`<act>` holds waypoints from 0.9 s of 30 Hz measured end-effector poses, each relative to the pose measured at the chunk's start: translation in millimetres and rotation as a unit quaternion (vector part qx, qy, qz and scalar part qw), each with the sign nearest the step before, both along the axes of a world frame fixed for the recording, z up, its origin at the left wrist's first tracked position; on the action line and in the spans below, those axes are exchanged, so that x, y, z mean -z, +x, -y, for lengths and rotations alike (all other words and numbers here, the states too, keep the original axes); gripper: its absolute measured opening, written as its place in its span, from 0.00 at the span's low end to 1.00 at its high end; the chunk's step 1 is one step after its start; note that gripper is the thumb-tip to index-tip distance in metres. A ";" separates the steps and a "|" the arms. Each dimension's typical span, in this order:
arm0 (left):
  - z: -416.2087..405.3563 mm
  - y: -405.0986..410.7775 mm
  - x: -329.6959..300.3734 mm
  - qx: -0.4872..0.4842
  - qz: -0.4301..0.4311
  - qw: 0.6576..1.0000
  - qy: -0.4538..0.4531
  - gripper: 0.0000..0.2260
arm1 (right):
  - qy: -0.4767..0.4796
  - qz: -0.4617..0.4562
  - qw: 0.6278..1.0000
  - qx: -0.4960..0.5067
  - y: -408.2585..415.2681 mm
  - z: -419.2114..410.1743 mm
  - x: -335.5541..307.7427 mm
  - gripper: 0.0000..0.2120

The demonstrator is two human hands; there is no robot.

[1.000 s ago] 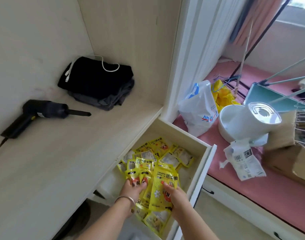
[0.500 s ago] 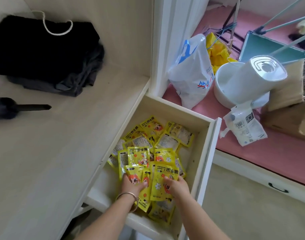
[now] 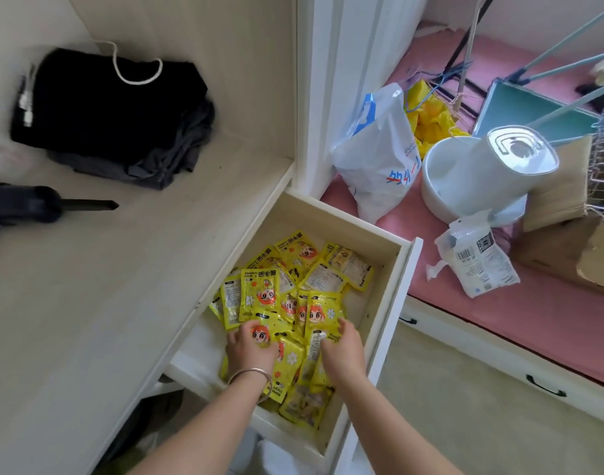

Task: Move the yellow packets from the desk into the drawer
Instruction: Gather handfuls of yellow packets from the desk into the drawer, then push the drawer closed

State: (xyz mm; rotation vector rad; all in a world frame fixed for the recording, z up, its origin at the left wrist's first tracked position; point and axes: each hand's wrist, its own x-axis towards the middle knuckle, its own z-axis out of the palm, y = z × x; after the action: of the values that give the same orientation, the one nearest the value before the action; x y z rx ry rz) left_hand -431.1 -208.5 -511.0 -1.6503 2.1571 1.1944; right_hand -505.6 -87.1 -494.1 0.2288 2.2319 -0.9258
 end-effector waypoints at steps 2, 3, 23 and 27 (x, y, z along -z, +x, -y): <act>-9.2 -6.5 -9.2 -0.006 -0.041 0.999 0.013 0.22 | -0.042 -0.010 0.999 -0.029 -11.1 -8.1 -12.8 0.22; -14.6 -11.2 -12.9 -0.004 -0.065 0.998 0.015 0.21 | -0.053 -0.016 0.997 -0.050 -17.7 -13.8 -16.8 0.20; -181.8 -17.3 -9.5 0.274 0.047 0.928 -0.249 0.17 | -0.005 -0.386 0.631 -0.673 -94.1 -113.7 3.4 0.19; -182.2 -18.6 -11.1 0.273 0.027 0.926 -0.261 0.14 | -0.034 -0.411 0.573 -0.708 -102.4 -105.8 12.2 0.14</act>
State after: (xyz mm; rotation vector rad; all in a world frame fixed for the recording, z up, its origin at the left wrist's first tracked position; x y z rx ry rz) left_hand -449.7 -26.4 -500.0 -1.0531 2.7877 0.4318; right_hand -607.9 18.7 -506.3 -2.1192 2.0300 -0.0684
